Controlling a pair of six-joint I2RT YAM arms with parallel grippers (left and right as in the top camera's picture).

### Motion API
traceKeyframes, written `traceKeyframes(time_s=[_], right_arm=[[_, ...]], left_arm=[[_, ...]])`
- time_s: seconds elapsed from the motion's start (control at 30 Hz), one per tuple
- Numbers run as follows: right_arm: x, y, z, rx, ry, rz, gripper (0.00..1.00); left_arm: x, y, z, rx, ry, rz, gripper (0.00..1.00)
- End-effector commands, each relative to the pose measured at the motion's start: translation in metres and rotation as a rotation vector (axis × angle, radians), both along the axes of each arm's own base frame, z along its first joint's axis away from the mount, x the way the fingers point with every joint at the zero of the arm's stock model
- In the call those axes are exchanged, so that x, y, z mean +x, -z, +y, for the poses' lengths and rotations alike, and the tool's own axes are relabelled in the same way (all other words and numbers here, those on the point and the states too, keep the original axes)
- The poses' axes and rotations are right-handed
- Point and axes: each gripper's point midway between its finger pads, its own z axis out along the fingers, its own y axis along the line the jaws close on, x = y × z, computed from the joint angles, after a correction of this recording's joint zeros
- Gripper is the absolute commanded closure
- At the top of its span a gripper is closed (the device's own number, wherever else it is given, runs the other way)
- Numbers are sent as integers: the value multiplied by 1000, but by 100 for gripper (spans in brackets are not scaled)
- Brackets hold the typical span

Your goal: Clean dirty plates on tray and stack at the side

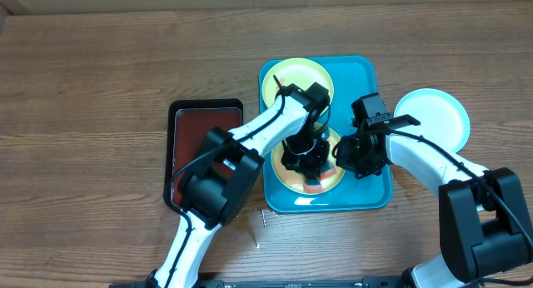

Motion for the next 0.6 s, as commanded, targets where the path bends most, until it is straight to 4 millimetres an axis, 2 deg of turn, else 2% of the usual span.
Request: traceKeyframes(time_s=[0.0, 0.13, 0.27, 0.43, 0.57], right_arm=[[3, 7, -11, -60, 36, -9, 96], [3, 7, -11, -60, 36, -9, 96], [3, 7, -11, -60, 36, -9, 96], [3, 7, -11, -60, 36, -9, 96], [3, 7, -11, -62, 35, -7, 96]], left_arm=[[22, 20, 57, 241, -3, -73, 96], [48, 24, 112, 461, -8, -173, 96], [62, 23, 133, 538, -35, -218, 96], [77, 11, 134, 513, -167, -228, 96], [83, -28, 108, 280, -237, -212, 96]])
